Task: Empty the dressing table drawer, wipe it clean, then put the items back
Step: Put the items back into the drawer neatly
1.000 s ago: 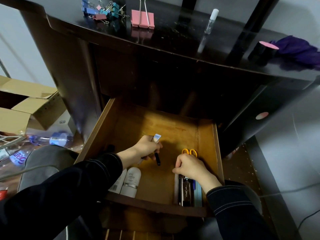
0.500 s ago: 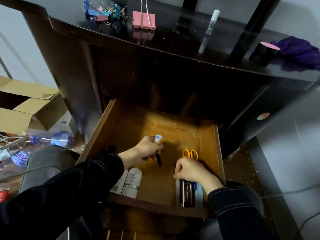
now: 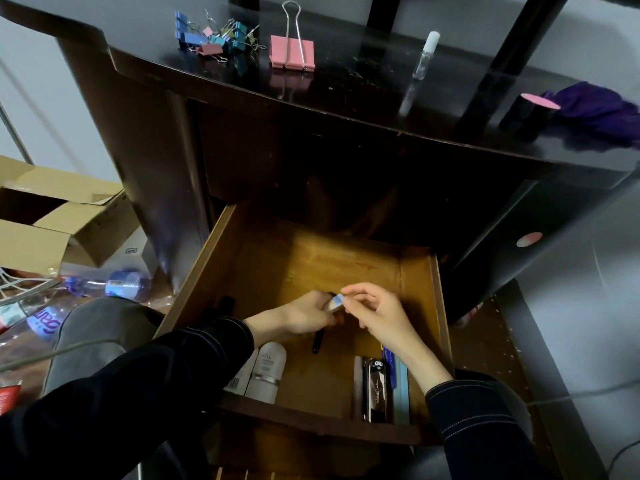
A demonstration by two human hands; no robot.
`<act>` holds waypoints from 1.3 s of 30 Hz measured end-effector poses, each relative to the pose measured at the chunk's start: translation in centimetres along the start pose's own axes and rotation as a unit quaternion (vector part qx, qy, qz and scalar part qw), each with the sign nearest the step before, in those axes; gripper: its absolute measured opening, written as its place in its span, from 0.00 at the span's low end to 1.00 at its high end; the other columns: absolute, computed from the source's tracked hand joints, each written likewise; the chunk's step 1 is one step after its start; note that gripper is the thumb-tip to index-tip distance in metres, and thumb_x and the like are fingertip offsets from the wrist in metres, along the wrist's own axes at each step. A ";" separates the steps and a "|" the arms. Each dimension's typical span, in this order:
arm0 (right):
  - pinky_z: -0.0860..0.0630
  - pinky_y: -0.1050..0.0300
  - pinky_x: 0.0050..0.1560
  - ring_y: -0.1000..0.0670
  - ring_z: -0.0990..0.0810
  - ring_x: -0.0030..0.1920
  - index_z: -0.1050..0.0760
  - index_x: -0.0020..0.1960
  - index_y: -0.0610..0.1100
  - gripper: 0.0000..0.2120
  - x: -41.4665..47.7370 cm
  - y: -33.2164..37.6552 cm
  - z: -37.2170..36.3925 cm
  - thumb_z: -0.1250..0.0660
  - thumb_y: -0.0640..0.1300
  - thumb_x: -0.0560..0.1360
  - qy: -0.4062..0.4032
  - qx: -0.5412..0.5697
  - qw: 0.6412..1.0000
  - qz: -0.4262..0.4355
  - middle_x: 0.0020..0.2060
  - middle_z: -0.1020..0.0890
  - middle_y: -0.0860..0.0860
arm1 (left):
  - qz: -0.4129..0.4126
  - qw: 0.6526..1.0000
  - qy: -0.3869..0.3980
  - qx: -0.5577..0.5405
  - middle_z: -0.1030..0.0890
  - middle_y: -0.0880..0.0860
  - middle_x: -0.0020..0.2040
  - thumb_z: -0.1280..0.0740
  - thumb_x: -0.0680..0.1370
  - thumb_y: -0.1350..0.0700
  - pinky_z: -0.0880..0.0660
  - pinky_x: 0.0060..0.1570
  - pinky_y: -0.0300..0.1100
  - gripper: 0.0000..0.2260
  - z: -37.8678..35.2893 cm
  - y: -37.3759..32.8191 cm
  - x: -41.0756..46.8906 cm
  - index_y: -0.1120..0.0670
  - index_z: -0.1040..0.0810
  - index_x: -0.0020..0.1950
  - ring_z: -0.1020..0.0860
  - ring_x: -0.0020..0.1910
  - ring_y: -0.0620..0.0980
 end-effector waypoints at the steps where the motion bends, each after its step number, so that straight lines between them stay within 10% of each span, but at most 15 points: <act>1: 0.27 0.67 0.36 0.59 0.21 0.36 0.19 0.56 0.53 0.07 0.0 -0.1 -0.2 0.30 0.45 0.79 0.010 0.013 1.000 -0.007 0.44 0.16 0.52 | -0.002 1.000 0.005 -0.004 0.28 0.50 0.34 0.36 0.79 0.63 0.37 0.21 0.34 0.04 -0.1 -0.1 0.0 0.55 0.24 0.48 0.33 0.21 0.40; 13: 0.31 0.69 0.31 0.62 0.26 0.34 0.19 0.56 0.47 0.10 0.6 -0.7 -0.2 0.26 0.41 0.76 0.042 0.016 0.997 -0.056 0.42 0.21 0.50 | 0.092 0.948 0.119 -0.282 0.25 0.53 0.35 0.41 0.68 0.68 0.35 0.22 0.36 0.11 -0.6 -0.1 -0.6 0.59 0.30 0.47 0.32 0.27 0.47; 26: 0.25 0.63 0.31 0.54 0.21 0.33 0.17 0.54 0.44 0.07 0.3 -0.4 2.0 0.27 0.40 0.76 -0.062 0.126 0.989 -0.043 0.37 0.15 0.51 | 0.100 0.974 -0.192 -0.067 0.27 0.56 0.38 0.43 0.79 0.65 0.36 0.31 0.45 0.11 3.9 1.5 0.6 0.63 0.21 0.53 0.29 0.34 0.55; 33: 0.28 0.66 0.29 0.56 0.22 0.32 0.18 0.48 0.47 0.03 0.6 -3.0 1.6 0.26 0.41 0.75 -0.067 -0.050 0.988 -0.128 0.40 0.15 0.48 | 0.055 0.989 -0.139 0.020 0.23 0.56 0.40 0.44 0.77 0.66 0.31 0.24 0.40 0.11 3.2 1.6 1.1 0.55 0.24 0.47 0.28 0.29 0.51; 39: 0.18 0.50 0.51 0.52 0.16 0.45 0.17 0.47 0.49 0.03 1.1 -4.3 0.1 0.25 0.46 0.74 -0.009 -0.192 0.973 -0.126 0.40 0.15 0.52 | 0.057 0.992 -0.112 0.030 0.23 0.57 0.44 0.41 0.77 0.67 0.29 0.20 0.40 0.13 2.7 1.7 1.4 0.54 0.28 0.57 0.24 0.23 0.48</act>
Point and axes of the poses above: each hand's wrist, its own x-axis towards the middle knuckle, its own z-axis out of the back of the hand, y = z × x, the point moved 5 cm from there along x, towards the middle knuckle
